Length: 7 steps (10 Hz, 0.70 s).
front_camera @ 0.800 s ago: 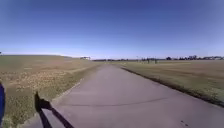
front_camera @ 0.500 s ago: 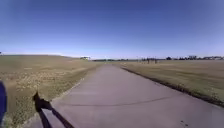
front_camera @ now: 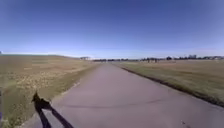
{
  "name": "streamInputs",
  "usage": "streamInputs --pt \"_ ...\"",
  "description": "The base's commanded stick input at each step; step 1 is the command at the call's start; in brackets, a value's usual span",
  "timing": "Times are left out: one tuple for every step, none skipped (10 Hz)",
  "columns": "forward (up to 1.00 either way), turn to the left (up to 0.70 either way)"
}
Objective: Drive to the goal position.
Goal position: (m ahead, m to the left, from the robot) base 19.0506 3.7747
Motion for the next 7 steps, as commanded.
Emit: streamInputs --pt "0.70 0.00" --pt "0.70 0.00" --pt "0.70 0.00" --pt "0.70 0.00" --pt "0.70 0.00" --pt "0.70 0.00" --pt "0.70 0.00"
